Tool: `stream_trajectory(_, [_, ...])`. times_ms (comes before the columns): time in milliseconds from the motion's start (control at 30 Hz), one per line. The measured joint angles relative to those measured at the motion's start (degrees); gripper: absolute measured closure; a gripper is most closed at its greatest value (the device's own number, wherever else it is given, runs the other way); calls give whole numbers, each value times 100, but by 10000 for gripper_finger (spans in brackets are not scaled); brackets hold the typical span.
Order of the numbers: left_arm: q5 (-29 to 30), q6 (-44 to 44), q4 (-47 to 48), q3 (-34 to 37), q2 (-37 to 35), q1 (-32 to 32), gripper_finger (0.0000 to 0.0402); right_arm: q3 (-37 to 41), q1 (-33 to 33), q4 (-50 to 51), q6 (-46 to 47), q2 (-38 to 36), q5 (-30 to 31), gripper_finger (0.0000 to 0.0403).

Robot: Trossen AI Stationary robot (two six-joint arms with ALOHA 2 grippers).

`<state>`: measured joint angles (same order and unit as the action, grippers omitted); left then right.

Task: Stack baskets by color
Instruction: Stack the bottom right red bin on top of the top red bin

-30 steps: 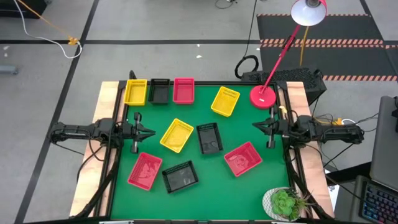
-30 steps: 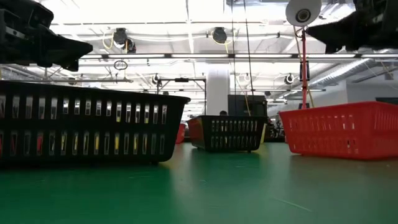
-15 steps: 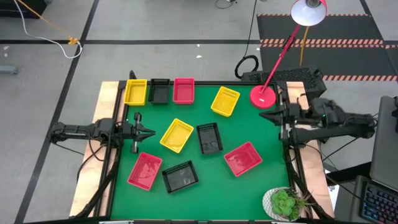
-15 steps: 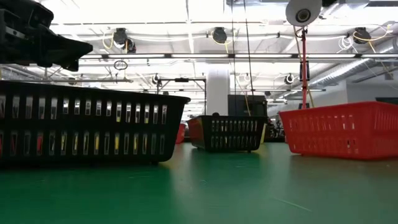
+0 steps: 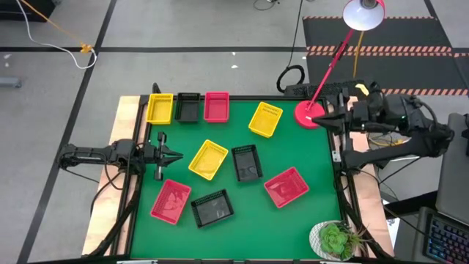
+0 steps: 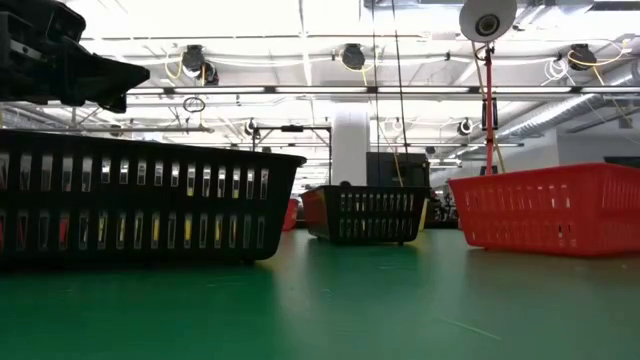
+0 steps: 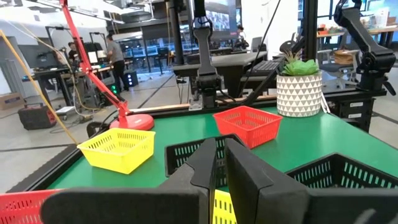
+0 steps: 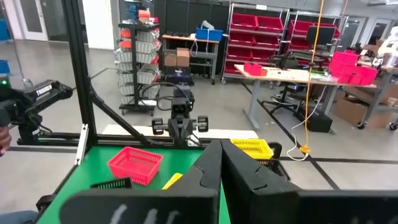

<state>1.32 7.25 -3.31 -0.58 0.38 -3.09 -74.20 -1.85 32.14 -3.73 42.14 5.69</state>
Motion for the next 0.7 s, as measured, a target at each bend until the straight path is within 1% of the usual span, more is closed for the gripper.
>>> stream_trajectory(67, [3,0,2,-2,0,2,364,-130,0,42,7,104,0,403])
stream_trajectory(300, [20,-114,-13,0,0,0,364,-141,0,35,24,200,7,403])
stream_trajectory(367, [189,-266,-279,0,2,-2,364,-141,0,33,7,217,9,403])
stream_trajectory(433, [402,-632,-613,-45,-2,2,364,-141,0,33,9,220,12,403])
stream_trajectory(533, [425,-763,-290,-435,73,-4,367,-141,0,33,8,219,15,403])
stream_trajectory(633, [428,-710,479,-1143,411,-9,388,-140,0,31,7,219,17,403])
stream_trajectory(700, [429,-578,767,-1730,756,-9,397,-139,0,30,-1,218,17,403])
